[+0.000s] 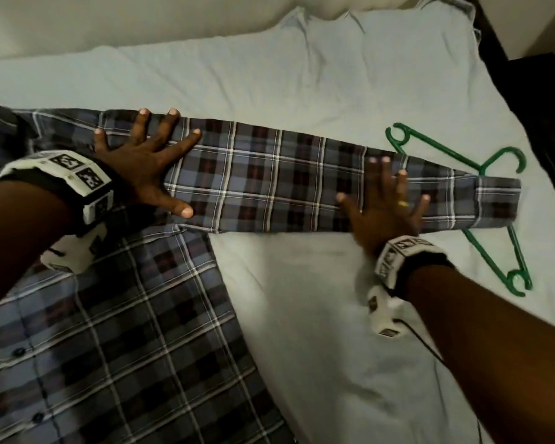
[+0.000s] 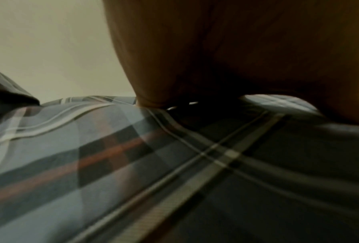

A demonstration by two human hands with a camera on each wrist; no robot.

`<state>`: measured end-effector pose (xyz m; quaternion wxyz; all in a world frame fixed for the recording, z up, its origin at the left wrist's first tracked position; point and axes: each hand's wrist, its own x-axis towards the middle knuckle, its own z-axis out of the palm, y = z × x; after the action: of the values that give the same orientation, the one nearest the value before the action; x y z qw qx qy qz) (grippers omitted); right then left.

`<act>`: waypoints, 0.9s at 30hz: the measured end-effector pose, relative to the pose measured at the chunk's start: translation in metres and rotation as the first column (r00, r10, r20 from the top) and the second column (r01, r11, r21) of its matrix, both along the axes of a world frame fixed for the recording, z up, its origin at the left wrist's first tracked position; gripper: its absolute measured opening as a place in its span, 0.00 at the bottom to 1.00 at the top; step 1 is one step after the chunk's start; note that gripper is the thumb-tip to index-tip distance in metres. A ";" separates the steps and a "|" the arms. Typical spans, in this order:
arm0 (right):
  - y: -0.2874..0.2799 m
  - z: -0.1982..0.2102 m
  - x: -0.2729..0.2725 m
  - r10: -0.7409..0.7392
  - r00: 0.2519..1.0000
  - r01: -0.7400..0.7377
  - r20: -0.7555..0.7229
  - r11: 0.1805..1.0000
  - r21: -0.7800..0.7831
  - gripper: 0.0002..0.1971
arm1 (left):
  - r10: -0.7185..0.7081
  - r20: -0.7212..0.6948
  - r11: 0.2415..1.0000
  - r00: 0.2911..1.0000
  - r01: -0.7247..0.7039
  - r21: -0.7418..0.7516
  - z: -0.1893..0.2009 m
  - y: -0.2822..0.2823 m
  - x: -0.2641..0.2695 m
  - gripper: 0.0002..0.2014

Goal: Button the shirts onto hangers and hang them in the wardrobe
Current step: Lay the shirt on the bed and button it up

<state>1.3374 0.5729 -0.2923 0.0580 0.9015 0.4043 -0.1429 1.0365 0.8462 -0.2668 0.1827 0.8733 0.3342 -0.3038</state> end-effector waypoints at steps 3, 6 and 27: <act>-0.035 0.008 0.038 -0.074 0.997 0.075 0.017 0.994 -0.077 0.43 | -0.002 -0.015 1.000 1.000 0.002 -0.002 -0.001 -0.001 0.002 0.67; -0.017 0.009 0.019 -0.143 0.988 0.145 0.054 0.989 -0.035 0.44 | -0.003 -0.034 1.000 0.999 0.003 0.004 0.000 -0.003 0.003 0.67; -0.022 0.002 0.021 -0.071 0.994 0.077 0.082 0.994 -0.072 0.40 | -0.041 0.075 0.948 0.996 0.015 0.318 0.010 -0.048 -0.009 0.56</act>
<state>1.3587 0.5511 -0.2902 0.1022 0.9181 0.3622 -0.1242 1.0274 0.7980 -0.2563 0.0488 0.9075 0.3587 -0.2132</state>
